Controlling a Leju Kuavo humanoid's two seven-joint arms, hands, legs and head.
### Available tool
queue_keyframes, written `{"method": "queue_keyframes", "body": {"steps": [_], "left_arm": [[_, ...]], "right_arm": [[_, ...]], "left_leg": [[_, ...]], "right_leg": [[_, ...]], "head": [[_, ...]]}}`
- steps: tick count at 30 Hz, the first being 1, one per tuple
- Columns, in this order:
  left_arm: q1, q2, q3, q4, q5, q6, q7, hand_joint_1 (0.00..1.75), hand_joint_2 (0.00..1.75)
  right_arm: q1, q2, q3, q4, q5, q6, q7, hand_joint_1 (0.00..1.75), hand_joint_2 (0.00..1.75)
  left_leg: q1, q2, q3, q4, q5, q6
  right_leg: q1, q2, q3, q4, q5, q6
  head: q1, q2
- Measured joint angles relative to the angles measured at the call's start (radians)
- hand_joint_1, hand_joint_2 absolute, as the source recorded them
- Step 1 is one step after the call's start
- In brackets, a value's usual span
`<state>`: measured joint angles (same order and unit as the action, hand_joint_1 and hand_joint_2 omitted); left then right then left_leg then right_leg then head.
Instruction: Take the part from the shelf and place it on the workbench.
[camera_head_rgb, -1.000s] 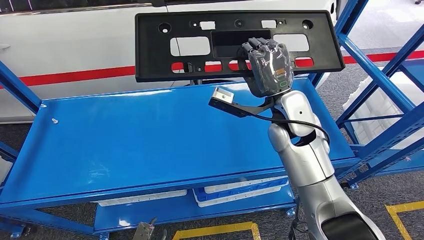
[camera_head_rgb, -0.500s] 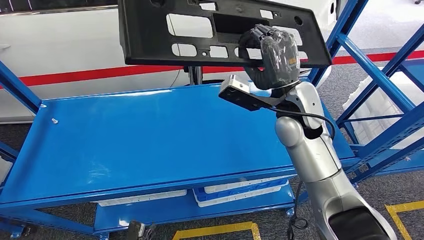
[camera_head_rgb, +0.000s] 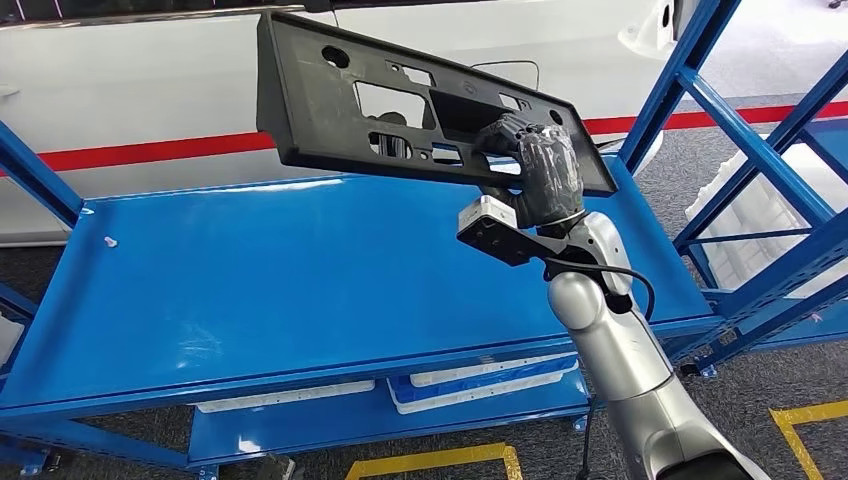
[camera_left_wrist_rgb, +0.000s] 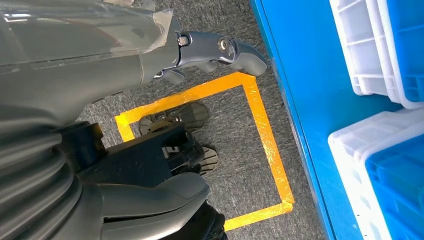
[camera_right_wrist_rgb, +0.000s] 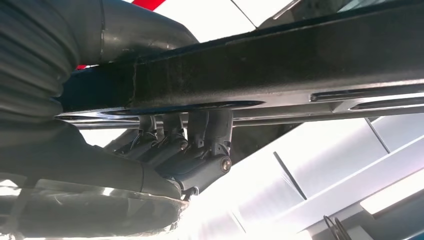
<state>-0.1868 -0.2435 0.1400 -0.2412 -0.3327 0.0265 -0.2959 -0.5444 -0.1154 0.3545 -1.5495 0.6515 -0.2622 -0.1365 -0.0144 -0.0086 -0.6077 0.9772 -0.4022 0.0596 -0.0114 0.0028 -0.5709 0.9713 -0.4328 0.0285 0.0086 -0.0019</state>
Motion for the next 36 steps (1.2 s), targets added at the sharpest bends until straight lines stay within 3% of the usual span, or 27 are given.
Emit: {"method": "queue_keyframes", "body": {"steps": [2, 4, 6, 7, 8, 10, 11, 13, 16, 18, 20, 21, 22, 23, 26, 27, 29, 31, 33, 35, 36], "left_arm": [[0.000, -0.001, -0.001, 0.000, 0.000, 0.001, 0.002, 0.00, 1.75], [-0.001, -0.002, -0.001, 0.000, 0.001, 0.001, 0.003, 0.00, 1.75], [0.000, -0.002, -0.002, 0.000, 0.006, -0.001, 0.005, 0.00, 1.75], [0.001, -0.002, -0.002, 0.000, 0.009, -0.002, 0.006, 0.00, 1.75], [0.002, -0.002, -0.002, 0.000, 0.011, -0.003, 0.006, 0.00, 1.75], [0.001, -0.001, -0.002, 0.000, 0.012, -0.002, 0.008, 0.00, 1.75], [0.001, -0.001, -0.002, 0.000, 0.011, -0.001, 0.008, 0.00, 1.75], [0.000, 0.001, -0.002, 0.000, 0.011, 0.002, 0.009, 0.00, 1.75], [0.000, 0.003, -0.002, 0.001, 0.012, 0.004, 0.010, 0.00, 1.75], [0.000, 0.004, -0.002, 0.001, 0.013, 0.005, 0.010, 0.00, 1.75], [0.001, 0.005, -0.002, 0.001, 0.013, 0.005, 0.010, 0.00, 1.75], [0.001, 0.005, -0.002, 0.001, 0.013, 0.006, 0.010, 0.00, 1.75], [0.001, 0.005, -0.002, 0.001, 0.013, 0.006, 0.010, 0.00, 1.75], [0.001, 0.006, -0.002, 0.001, 0.013, 0.007, 0.010, 0.00, 1.75], [-0.001, 0.007, -0.002, 0.001, 0.014, 0.007, 0.009, 0.00, 1.75], [-0.002, 0.007, -0.002, 0.001, 0.014, 0.007, 0.009, 0.00, 1.75], [-0.003, 0.008, -0.002, 0.000, 0.013, 0.007, 0.008, 0.00, 1.75], [-0.004, 0.007, -0.002, 0.000, 0.013, 0.007, 0.008, 0.00, 1.75], [-0.004, 0.006, -0.001, 0.000, 0.013, 0.008, 0.008, 0.00, 1.75], [-0.004, 0.005, -0.001, 0.000, 0.012, 0.009, 0.008, 0.00, 1.75], [-0.004, 0.004, -0.001, 0.000, 0.012, 0.009, 0.008, 0.00, 1.75]], "right_arm": [[-0.001, 0.002, 0.000, 0.002, -0.001, 0.000, -0.001, 1.75, 1.75], [0.001, 0.003, -0.001, 0.006, -0.001, 0.000, -0.001, 1.75, 1.75], [0.005, 0.002, -0.001, 0.011, -0.002, 0.002, -0.001, 1.75, 1.75], [0.006, 0.002, 0.000, 0.014, -0.002, 0.004, -0.001, 1.75, 1.75], [0.006, 0.002, 0.000, 0.017, -0.002, 0.007, 0.000, 1.75, 1.75], [0.000, 0.003, 0.004, 0.021, -0.002, 0.011, 0.003, 1.75, 1.75], [-0.003, 0.005, 0.006, 0.024, -0.003, 0.013, 0.005, 1.75, 1.75], [-0.012, 0.008, 0.010, 0.029, -0.006, 0.015, 0.009, 1.75, 1.75], [-0.019, 0.015, 0.012, 0.035, -0.013, 0.018, 0.013, 1.75, 1.75], [-0.023, 0.019, 0.014, 0.037, -0.015, 0.019, 0.014, 1.75, 1.75], [-0.024, 0.021, 0.014, 0.040, -0.016, 0.020, 0.014, 1.75, 1.75], [-0.024, 0.023, 0.015, 0.042, -0.017, 0.021, 0.014, 1.75, 1.75], [-0.024, 0.024, 0.016, 0.044, -0.018, 0.022, 0.014, 1.75, 1.75], [-0.024, 0.025, 0.016, 0.045, -0.019, 0.022, 0.013, 1.75, 1.75], [-0.029, 0.026, 0.016, 0.046, -0.021, 0.022, 0.012, 1.75, 1.75], [-0.032, 0.027, 0.016, 0.046, -0.022, 0.022, 0.011, 1.75, 1.75], [-0.036, 0.028, 0.017, 0.045, -0.023, 0.022, 0.010, 1.75, 1.75], [-0.037, 0.028, 0.018, 0.044, -0.023, 0.022, 0.010, 1.75, 1.75], [-0.037, 0.026, 0.018, 0.044, -0.023, 0.022, 0.009, 1.75, 1.75], [-0.035, 0.025, 0.018, 0.044, -0.023, 0.022, 0.008, 1.75, 1.75], [-0.032, 0.024, 0.018, 0.044, -0.023, 0.022, 0.007, 1.75, 1.75]], "left_leg": [[0.007, 0.002, 0.012, -0.013, 0.006, 0.009], [0.010, 0.004, 0.017, -0.017, 0.009, 0.013], [0.012, 0.004, 0.016, -0.015, 0.010, 0.013], [0.014, 0.004, 0.016, -0.014, 0.009, 0.011], [0.017, 0.003, 0.015, -0.012, 0.008, 0.007], [0.023, 0.002, 0.011, -0.001, 0.002, -0.007], [0.024, 0.001, 0.008, 0.006, -0.002, -0.016], [0.020, -0.002, 0.000, 0.022, -0.006, -0.030], [0.026, -0.004, -0.017, 0.042, -0.020, -0.044], [0.031, 0.000, -0.049, 0.120, -0.085, -0.054], [0.031, 0.003, -0.098, 0.254, -0.168, -0.059], [0.031, 0.003, -0.112, 0.303, -0.189, -0.059], [0.031, 0.004, -0.110, 0.320, -0.192, -0.057], [0.031, 0.004, -0.086, 0.295, -0.178, -0.053], [0.024, 0.005, 0.049, 0.099, -0.120, -0.031], [0.019, 0.005, 0.074, 0.059, -0.112, -0.025], [0.010, 0.006, 0.079, 0.041, -0.100, -0.019], [0.012, 0.008, 0.073, 0.025, -0.079, -0.008], [0.017, 0.011, 0.060, 0.010, -0.050, 0.003], [0.016, 0.012, 0.034, 0.009, -0.029, 0.007], [0.016, 0.013, 0.021, 0.010, -0.019, 0.006]], "right_leg": [[0.003, -0.001, -0.025, 0.055, -0.029, -0.002], [0.000, -0.001, -0.089, 0.186, -0.086, -0.010], [-0.006, -0.001, -0.146, 0.297, -0.122, -0.004], [-0.011, -0.001, -0.148, 0.300, -0.116, 0.006], [-0.017, -0.002, -0.127, 0.259, -0.093, 0.019], [-0.027, -0.003, -0.048, 0.115, -0.037, 0.044], [-0.027, 0.000, -0.019, 0.066, -0.016, 0.048], [-0.025, 0.007, -0.005, 0.040, -0.009, 0.037], [-0.029, 0.009, -0.021, 0.044, -0.005, 0.011], [-0.028, 0.006, -0.032, 0.043, 0.005, -0.006], [-0.022, 0.003, -0.046, 0.043, 0.015, -0.019], [-0.019, 0.001, -0.053, 0.043, 0.020, -0.022], [-0.015, 0.000, -0.061, 0.043, 0.026, -0.024], [-0.012, 0.000, -0.068, 0.043, 0.032, -0.024], [-0.005, 0.000, -0.081, 0.042, 0.049, -0.018], [-0.005, -0.001, -0.082, 0.041, 0.055, -0.013], [-0.006, -0.003, -0.082, 0.036, 0.067, 0.002], [-0.005, -0.005, -0.091, 0.040, 0.067, 0.011], [-0.002, -0.004, -0.120, 0.098, 0.016, 0.005], [-0.004, -0.004, -0.161, 0.229, -0.067, -0.004], [-0.005, -0.004, -0.173, 0.288, -0.094, -0.002]], "head": [[0.001, 0.000], [0.001, 0.000], [0.001, 0.000], [0.001, 0.000], [0.001, 0.000], [0.002, 0.000], [0.002, 0.000], [0.002, 0.000], [-0.003, 0.000], [-0.005, 0.000], [-0.007, 0.000], [-0.007, 0.000], [-0.007, 0.000], [-0.007, 0.000], [-0.007, 0.000], [-0.006, 0.000], [-0.005, 0.000], [-0.006, 0.000], [-0.004, 0.000], [-0.003, 0.000], [-0.003, 0.000]]}}
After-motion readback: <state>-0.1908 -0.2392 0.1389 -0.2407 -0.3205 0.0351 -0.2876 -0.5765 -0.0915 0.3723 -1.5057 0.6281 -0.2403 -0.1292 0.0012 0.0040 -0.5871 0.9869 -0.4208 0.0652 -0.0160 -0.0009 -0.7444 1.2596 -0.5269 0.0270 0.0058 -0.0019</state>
